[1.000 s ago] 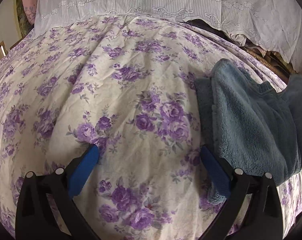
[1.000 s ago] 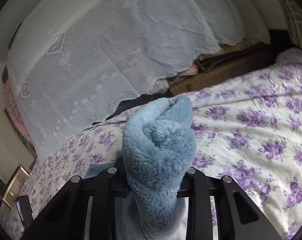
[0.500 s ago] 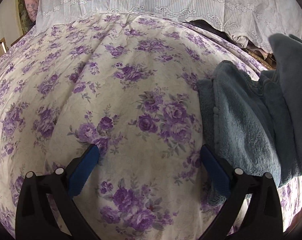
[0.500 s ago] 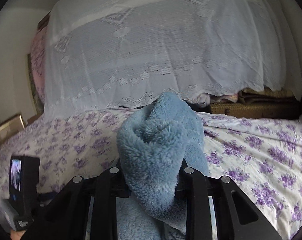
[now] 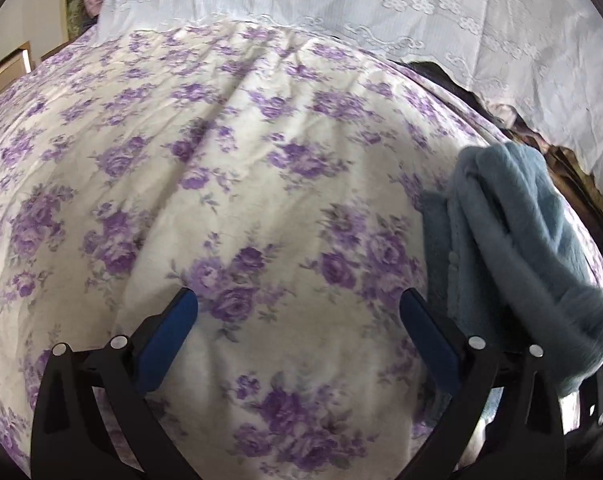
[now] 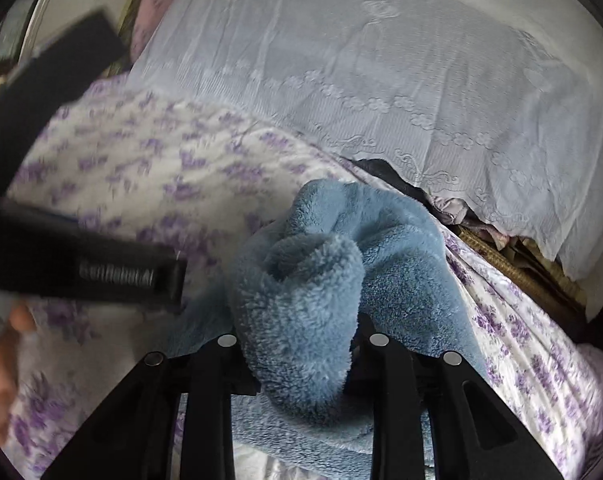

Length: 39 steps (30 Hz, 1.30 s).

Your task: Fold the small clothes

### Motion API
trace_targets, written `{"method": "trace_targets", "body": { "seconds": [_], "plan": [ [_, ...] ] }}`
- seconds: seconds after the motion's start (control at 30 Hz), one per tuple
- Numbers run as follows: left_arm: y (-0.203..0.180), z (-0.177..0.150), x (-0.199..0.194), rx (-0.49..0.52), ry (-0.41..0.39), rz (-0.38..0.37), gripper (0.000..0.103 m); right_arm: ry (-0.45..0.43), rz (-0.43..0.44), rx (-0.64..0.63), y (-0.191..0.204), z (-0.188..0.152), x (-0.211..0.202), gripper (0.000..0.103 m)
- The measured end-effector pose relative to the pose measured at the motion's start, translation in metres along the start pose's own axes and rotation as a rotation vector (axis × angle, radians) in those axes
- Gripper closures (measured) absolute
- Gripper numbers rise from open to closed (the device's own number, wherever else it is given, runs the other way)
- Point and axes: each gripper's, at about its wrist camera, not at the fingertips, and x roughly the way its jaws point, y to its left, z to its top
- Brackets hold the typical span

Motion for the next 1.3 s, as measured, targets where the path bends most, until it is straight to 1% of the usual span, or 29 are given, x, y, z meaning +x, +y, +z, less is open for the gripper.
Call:
{"method": "trace_targets", "body": {
  "seconds": [0.03,0.07,0.1,0.17,0.23,0.4,0.5,0.6,0.7,0.73,0.77,0.8,0.83,0.87,0.9,0.93,0.97,1.03,1.1,1.13,1.17,1.2,1.23,1.27,1.3],
  "plan": [
    [0.001,0.001,0.0,-0.004,0.0,0.008,0.004,0.002,0.005,-0.014,0.003,0.0,-0.001,0.062],
    [0.003,0.002,0.001,-0.01,0.002,0.014,0.004,0.005,0.026,-0.028,0.006,-0.001,-0.001,0.05],
    [0.004,0.002,0.002,-0.017,0.005,0.017,0.004,0.005,0.034,-0.042,0.007,-0.001,-0.001,0.049],
    [0.008,0.003,0.003,-0.03,0.009,0.016,0.004,-0.002,0.017,-0.069,0.012,-0.001,-0.004,0.048],
    [0.011,0.004,0.003,-0.041,0.009,0.017,0.004,-0.02,0.036,-0.085,0.013,0.001,-0.011,0.043],
    [0.012,0.005,0.005,-0.043,0.012,0.015,0.004,-0.109,0.091,-0.073,-0.005,0.002,-0.044,0.041],
    [0.013,0.005,0.004,-0.04,0.01,0.015,0.004,-0.154,0.134,-0.025,-0.027,0.0,-0.068,0.041],
    [0.015,0.005,0.001,-0.053,0.002,0.006,0.004,-0.194,0.18,0.069,-0.058,-0.005,-0.089,0.041],
    [0.019,0.006,-0.009,-0.079,-0.018,-0.016,0.004,-0.231,0.227,0.234,-0.099,-0.011,-0.102,0.041],
    [0.022,0.007,-0.015,-0.093,-0.029,-0.033,0.004,-0.239,0.247,0.292,-0.111,-0.013,-0.103,0.044],
    [0.023,0.008,-0.02,-0.104,-0.035,-0.051,0.004,-0.238,0.252,0.341,-0.121,-0.015,-0.102,0.056],
    [0.024,0.009,-0.024,-0.115,-0.038,-0.071,0.004,-0.215,0.236,0.386,-0.131,-0.015,-0.096,0.063],
    [0.024,0.011,-0.031,-0.13,-0.033,-0.106,0.004,-0.188,0.22,0.405,-0.136,-0.014,-0.089,0.074],
    [0.021,0.013,-0.036,-0.132,-0.031,-0.138,0.004,-0.149,0.21,0.422,-0.141,-0.014,-0.077,0.077],
    [0.017,0.015,-0.041,-0.126,-0.031,-0.167,0.004,-0.13,0.212,0.429,-0.142,-0.013,-0.07,0.079],
    [0.007,0.018,-0.05,-0.101,-0.044,-0.188,0.004,-0.108,0.218,0.438,-0.144,-0.013,-0.061,0.08],
    [-0.003,0.02,-0.056,-0.072,-0.063,-0.186,0.004,-0.089,0.227,0.447,-0.144,-0.012,-0.055,0.08],
    [-0.033,0.02,-0.07,0.035,-0.126,-0.136,0.004,-0.056,0.256,0.459,-0.14,-0.011,-0.041,0.08],
    [-0.059,0.018,-0.071,0.129,-0.148,-0.086,0.004,-0.036,0.281,0.464,-0.132,-0.013,-0.031,0.08],
    [-0.076,0.015,-0.064,0.19,-0.145,-0.056,0.004,-0.02,0.295,0.473,-0.128,-0.017,-0.025,0.078],
    [-0.084,0.012,-0.056,0.223,-0.141,-0.027,0.004,-0.008,0.305,0.482,-0.123,-0.022,-0.02,0.078],
    [-0.089,0.01,-0.044,0.247,-0.132,0.017,0.004,0.012,0.314,0.481,-0.116,-0.03,-0.013,0.077],
    [-0.09,0.005,-0.022,0.267,-0.112,0.085,0.004,0.026,0.308,0.46,-0.109,-0.035,-0.007,0.077],
    [-0.087,0.003,-0.004,0.272,-0.09,0.109,0.004,0.023,0.298,0.436,-0.104,-0.039,-0.004,0.077],
    [-0.079,0.0,0.012,0.254,-0.062,0.095,0.004,0.016,0.307,0.418,-0.1,-0.039,-0.005,0.077]
  ]
}}
